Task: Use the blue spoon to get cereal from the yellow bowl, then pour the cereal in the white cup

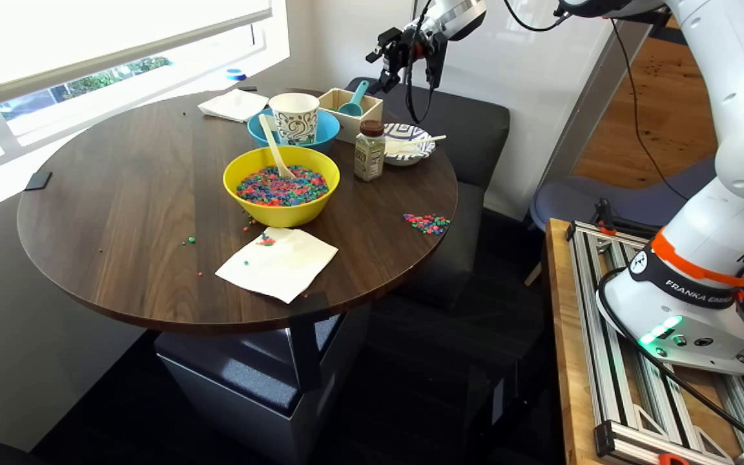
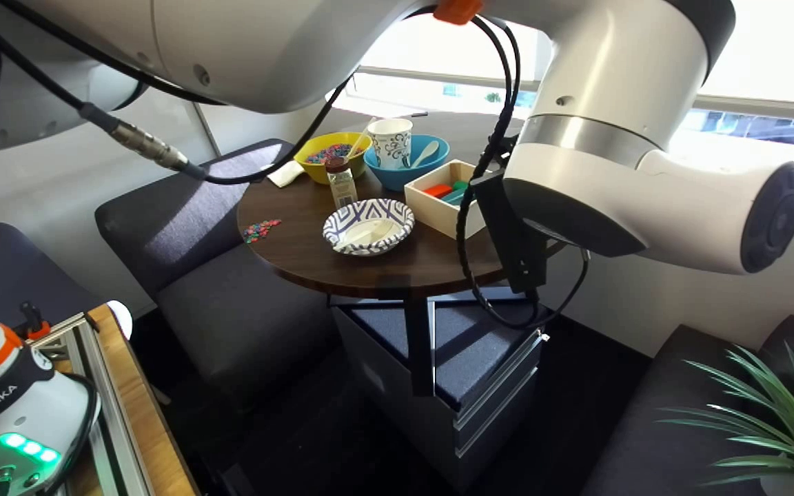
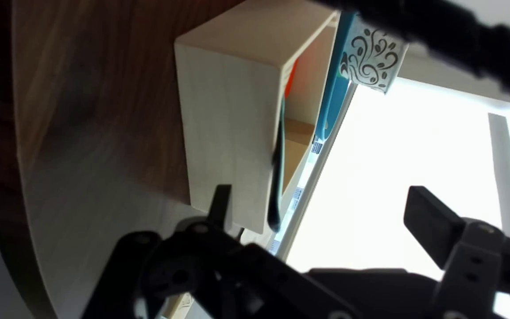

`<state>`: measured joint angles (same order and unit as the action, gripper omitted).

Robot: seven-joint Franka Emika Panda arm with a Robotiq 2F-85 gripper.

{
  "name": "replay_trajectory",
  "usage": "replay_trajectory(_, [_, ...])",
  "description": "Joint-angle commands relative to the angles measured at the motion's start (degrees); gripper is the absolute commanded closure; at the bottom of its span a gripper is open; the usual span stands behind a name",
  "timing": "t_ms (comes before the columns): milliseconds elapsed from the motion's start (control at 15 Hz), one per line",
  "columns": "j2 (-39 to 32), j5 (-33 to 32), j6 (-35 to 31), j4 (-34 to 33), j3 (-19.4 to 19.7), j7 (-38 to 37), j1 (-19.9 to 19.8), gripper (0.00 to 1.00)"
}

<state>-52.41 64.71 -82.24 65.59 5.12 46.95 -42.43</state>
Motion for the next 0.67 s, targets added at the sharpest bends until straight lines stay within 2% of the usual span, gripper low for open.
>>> replay_trajectory(0, [-0.07,0.28,-0.96,0.66,-0.54,4.66,0.21,0.05])
replay_trajectory(133, [-0.08,0.30,-1.14,1.20,-0.80,6.40,0.52,0.06])
replay_trajectory(400, [-0.15,0.25,-1.28,1.98,-0.98,8.35,1.22,0.16])
replay_trajectory(533, [-0.26,0.67,-1.80,2.00,-1.05,8.99,1.47,0.15])
replay_trajectory(600, [-0.30,0.80,-1.96,1.97,-1.05,9.20,1.55,0.19])
